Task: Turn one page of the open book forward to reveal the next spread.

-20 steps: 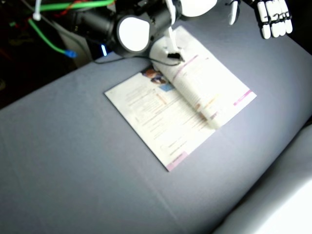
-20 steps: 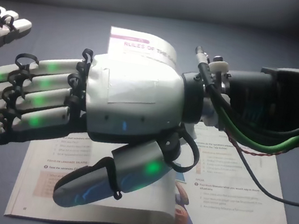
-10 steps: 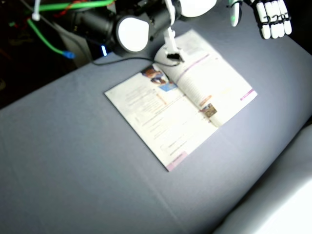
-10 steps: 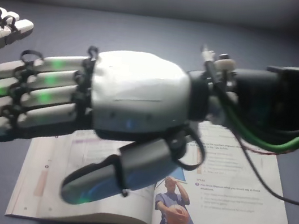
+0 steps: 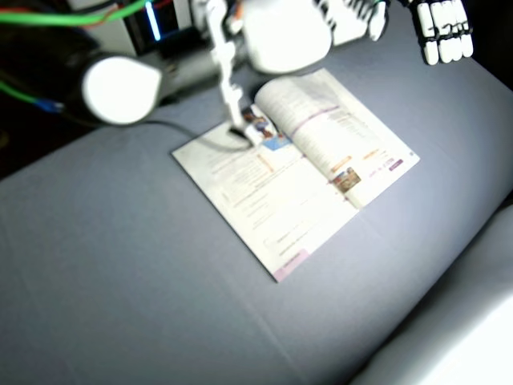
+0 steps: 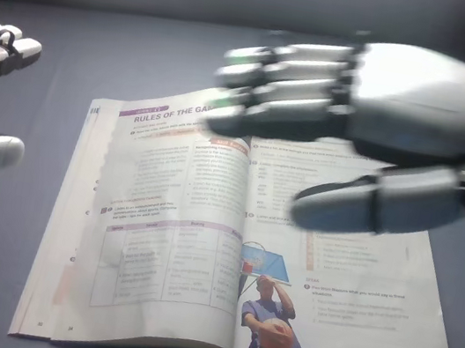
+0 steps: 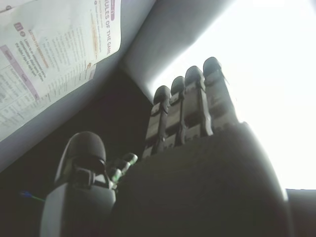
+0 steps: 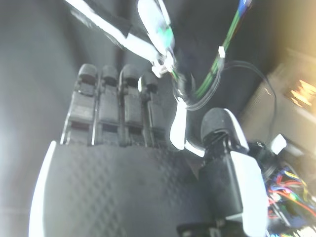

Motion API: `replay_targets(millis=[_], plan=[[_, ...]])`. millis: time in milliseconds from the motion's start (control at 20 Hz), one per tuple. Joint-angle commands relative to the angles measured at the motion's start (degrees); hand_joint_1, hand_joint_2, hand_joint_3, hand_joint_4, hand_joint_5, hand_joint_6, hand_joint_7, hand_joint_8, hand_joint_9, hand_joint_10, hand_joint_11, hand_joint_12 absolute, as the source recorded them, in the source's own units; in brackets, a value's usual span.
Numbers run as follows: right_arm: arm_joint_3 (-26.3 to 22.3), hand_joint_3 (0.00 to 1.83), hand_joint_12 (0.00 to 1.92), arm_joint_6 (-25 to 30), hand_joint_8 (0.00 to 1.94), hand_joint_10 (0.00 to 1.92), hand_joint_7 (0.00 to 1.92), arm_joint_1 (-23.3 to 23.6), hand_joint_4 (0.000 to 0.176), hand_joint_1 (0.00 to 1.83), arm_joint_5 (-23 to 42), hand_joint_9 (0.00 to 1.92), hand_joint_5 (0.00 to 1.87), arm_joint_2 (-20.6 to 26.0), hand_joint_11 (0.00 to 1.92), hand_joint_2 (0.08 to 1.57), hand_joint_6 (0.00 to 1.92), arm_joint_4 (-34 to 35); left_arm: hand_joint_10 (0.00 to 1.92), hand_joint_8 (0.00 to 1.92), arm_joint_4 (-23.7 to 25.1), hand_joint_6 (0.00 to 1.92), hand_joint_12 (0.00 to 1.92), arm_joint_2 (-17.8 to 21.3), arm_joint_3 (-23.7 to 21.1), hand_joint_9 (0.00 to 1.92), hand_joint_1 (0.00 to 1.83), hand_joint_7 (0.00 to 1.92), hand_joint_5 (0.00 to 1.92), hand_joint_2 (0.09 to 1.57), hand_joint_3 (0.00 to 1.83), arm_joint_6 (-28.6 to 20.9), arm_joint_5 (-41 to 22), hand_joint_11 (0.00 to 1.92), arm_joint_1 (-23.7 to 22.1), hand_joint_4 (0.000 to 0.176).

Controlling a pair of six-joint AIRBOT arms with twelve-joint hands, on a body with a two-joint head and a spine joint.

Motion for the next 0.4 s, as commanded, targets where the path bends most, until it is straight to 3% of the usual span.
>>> replay_targets(millis=[0, 50, 100, 150, 350], plan=[[-1.1, 0.01, 0.02, -2.8, 0.0, 0.0, 0.23, -0.3, 0.0, 0.0, 3.3, 0.09, 0.25, 2.4, 0.05, 1.34, 0.01, 8.2, 0.0, 0.0, -0.5, 0.0, 0.01, 0.5, -0.2, 0.05, 0.0, 0.05, 0.1, 1.32, 0.0, -0.2, -9.7, 0.03, -0.2, 0.0], [-2.2, 0.0, 0.29, -6.2, 0.0, 0.0, 0.22, -1.7, 0.0, 0.0, 3.3, 0.14, 0.23, 4.3, 0.24, 1.32, 0.0, 12.1, 0.01, 0.01, -0.7, 0.01, 0.01, 0.4, -0.3, 0.06, 0.0, 0.07, 0.13, 1.35, 0.0, -0.6, -10.8, 0.03, -0.1, 0.0], [-3.2, 0.0, 0.29, -9.9, 0.0, 0.0, 0.22, -3.5, 0.0, 0.0, 4.0, 0.14, 0.23, 5.9, 0.24, 1.32, 0.0, 17.7, 0.01, 0.01, -1.1, 0.01, 0.01, 0.2, -0.5, 0.06, 0.0, 0.07, 0.13, 1.35, 0.0, -1.0, -12.6, 0.03, 0.2, 0.0], [-4.1, 0.0, 0.27, -12.5, 0.01, 0.01, 0.1, -5.3, 0.0, 0.0, 5.0, 0.07, 0.1, 7.7, 0.01, 1.36, 0.01, 22.2, 0.01, 0.01, -1.7, 0.01, 0.02, -0.1, -0.7, 0.07, 0.0, 0.08, 0.13, 1.39, 0.01, -1.3, -14.6, 0.06, 0.5, 0.0], [-6.5, 0.0, 0.36, -19.4, 0.0, 0.0, 0.12, -14.8, 0.0, 0.02, 14.8, 0.09, 0.17, 12.2, 0.0, 1.31, 0.01, 39.6, 0.0, 0.0, -1.4, 0.0, 0.02, -1.9, -0.5, 0.06, 0.0, 0.09, 0.11, 1.36, 0.0, -5.8, -22.0, 0.05, 0.5, 0.0]])
